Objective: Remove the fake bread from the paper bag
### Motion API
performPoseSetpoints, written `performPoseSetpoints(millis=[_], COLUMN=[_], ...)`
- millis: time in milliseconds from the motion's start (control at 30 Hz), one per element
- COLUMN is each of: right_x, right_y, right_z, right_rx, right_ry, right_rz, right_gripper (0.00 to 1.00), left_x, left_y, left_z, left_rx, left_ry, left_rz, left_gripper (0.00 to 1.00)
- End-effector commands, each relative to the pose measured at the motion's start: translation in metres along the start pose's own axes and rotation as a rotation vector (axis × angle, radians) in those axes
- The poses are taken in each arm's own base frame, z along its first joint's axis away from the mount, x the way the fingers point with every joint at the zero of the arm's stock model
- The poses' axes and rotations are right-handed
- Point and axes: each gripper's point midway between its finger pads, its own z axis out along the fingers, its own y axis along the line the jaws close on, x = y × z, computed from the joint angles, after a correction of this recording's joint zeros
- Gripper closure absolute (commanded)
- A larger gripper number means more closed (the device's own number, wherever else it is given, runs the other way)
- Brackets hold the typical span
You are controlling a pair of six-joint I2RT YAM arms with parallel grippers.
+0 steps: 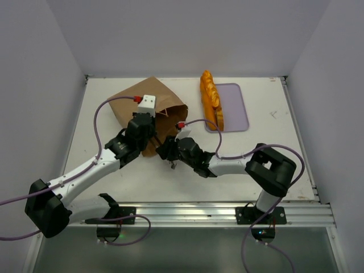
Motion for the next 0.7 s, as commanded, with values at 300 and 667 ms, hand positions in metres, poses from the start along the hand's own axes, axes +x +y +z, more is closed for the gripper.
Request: performPoseSetpoints(millis=[300, 667], right_x=[-0.024, -0.021], right_y=[0.015, 0.010], right_z=[0.016, 0.037], right_rx=[-0.065, -0.077], right_ry=[-0.127, -0.120], right_rz=[0.256, 0.421], right_gripper=[0.56, 0.57], left_x=[-0.026, -0.031], left_y=[-0.005, -0.014], left_z=[-0.003, 0.005], left_rx=[0.020, 0.039], left_ry=[-0.079, -0.092], left_rz=[-0.091, -0.103], left_gripper=[1.00, 1.00])
